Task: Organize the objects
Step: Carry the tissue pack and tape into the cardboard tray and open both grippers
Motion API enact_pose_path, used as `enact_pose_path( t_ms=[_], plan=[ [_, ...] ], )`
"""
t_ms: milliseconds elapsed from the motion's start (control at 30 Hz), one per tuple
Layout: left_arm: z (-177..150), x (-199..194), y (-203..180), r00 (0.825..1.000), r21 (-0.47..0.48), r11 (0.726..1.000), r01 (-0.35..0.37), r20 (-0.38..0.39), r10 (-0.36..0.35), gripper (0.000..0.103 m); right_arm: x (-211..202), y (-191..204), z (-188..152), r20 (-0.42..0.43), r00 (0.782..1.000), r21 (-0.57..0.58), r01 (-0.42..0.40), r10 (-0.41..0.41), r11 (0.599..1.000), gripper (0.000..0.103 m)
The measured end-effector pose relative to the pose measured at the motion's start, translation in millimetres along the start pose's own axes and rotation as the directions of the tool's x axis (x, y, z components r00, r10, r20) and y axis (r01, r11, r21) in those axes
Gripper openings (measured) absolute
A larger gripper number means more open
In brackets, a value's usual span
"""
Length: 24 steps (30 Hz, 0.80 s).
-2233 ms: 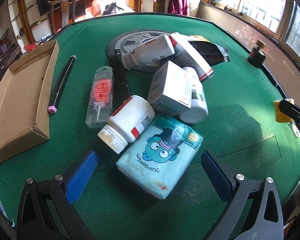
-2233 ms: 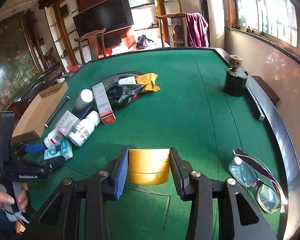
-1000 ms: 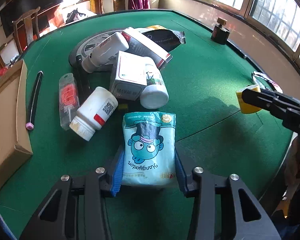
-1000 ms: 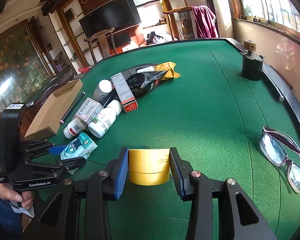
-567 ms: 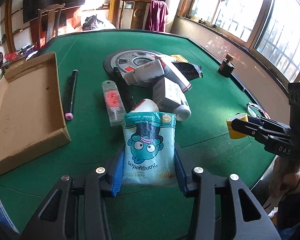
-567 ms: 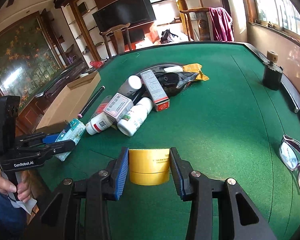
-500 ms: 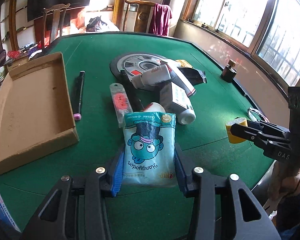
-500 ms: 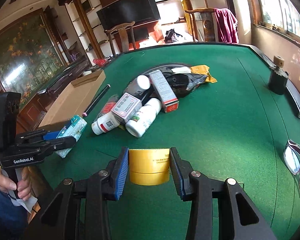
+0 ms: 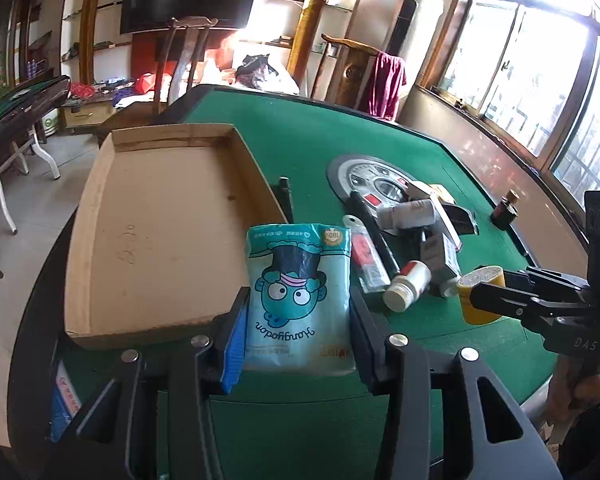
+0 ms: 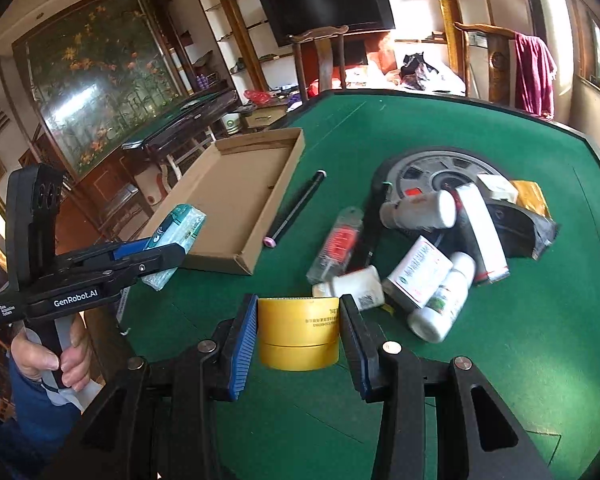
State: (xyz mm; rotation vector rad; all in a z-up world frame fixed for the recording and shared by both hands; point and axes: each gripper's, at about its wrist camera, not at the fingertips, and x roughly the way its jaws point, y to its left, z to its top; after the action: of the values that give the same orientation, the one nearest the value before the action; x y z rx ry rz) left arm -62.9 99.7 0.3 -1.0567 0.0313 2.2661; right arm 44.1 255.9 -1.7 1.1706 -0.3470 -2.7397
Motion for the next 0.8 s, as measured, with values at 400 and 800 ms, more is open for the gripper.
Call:
enact_pose_path(
  t_ms=[400,800],
  plan=[
    [56,18,72,0.996,-0.073,0.993,-0.089,-0.021,0.088,0.045,76,50,90,-0.079,0.994,-0.044,-0.077,0.074,0.996,0.044],
    [108,113,100,0.982,-0.155,0.979,-0.135,-0.152,0.111,0.045,202,40,199,-0.165,0.984,0.119,-0.041,0.061,0.992,0.044]
  ],
)
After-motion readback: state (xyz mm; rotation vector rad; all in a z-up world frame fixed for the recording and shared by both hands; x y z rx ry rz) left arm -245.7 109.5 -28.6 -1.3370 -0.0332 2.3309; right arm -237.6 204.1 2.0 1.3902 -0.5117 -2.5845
